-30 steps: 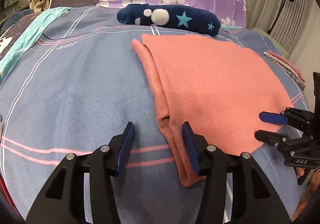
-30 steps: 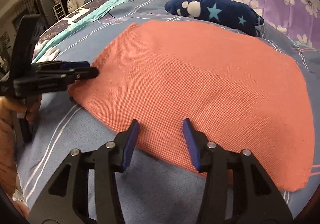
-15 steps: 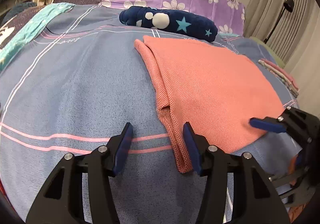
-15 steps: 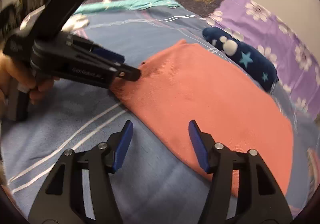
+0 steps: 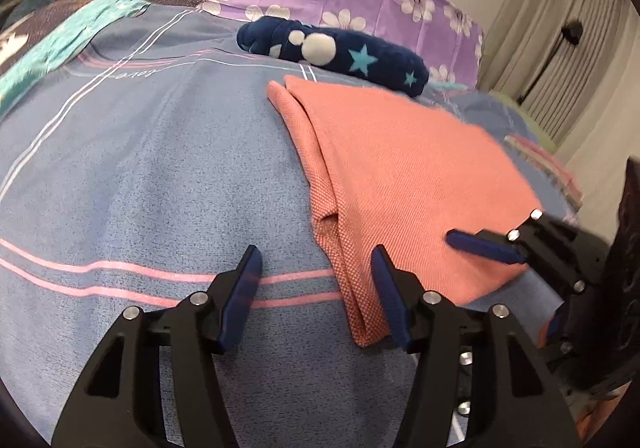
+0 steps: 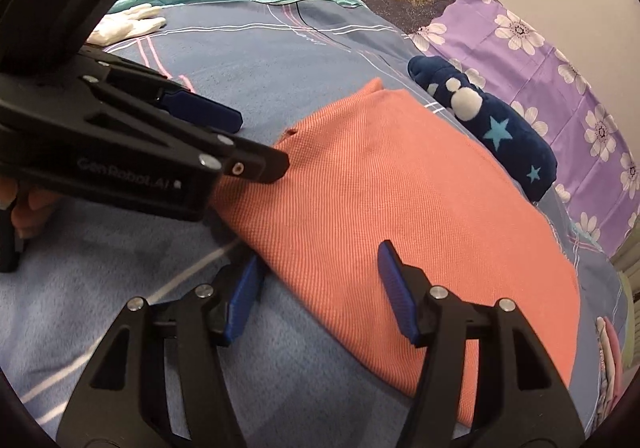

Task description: Fold small clothes

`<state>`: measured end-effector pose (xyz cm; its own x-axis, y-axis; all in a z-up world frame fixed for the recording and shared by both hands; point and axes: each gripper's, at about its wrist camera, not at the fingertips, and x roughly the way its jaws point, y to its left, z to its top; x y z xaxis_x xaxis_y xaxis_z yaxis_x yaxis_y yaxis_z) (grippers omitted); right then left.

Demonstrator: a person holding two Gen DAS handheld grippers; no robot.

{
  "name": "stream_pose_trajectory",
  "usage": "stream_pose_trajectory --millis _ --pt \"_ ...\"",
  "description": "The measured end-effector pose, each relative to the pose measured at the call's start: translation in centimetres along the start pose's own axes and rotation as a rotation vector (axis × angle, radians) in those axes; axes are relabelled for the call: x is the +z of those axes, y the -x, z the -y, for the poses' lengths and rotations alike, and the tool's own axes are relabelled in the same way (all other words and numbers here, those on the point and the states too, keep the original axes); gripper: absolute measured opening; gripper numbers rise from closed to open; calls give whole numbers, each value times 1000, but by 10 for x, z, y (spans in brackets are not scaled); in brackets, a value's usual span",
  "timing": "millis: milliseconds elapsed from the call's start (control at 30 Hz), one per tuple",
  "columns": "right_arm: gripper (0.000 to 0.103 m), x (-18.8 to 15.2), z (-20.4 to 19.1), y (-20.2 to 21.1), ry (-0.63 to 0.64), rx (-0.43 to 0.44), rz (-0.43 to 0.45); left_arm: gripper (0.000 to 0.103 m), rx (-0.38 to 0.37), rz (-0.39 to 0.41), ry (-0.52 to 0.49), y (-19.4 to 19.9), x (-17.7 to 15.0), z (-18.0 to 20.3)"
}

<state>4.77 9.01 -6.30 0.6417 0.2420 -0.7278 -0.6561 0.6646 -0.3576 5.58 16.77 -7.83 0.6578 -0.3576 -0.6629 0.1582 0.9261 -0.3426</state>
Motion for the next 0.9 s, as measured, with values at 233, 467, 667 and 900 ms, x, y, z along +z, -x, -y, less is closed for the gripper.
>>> stream_pose_trajectory --millis 233,467,667,900 --pt "59 8 -14 -6 64 -82 33 58 -100 38 132 5 -2 -24" --pt "59 14 -21 -12 120 -146 65 58 -115 36 145 5 -3 -26" --pt "57 15 -22 -16 135 -165 82 60 -135 29 165 5 -2 -30" --pt "56 14 -18 -19 120 -150 84 63 -225 21 158 5 39 -33"
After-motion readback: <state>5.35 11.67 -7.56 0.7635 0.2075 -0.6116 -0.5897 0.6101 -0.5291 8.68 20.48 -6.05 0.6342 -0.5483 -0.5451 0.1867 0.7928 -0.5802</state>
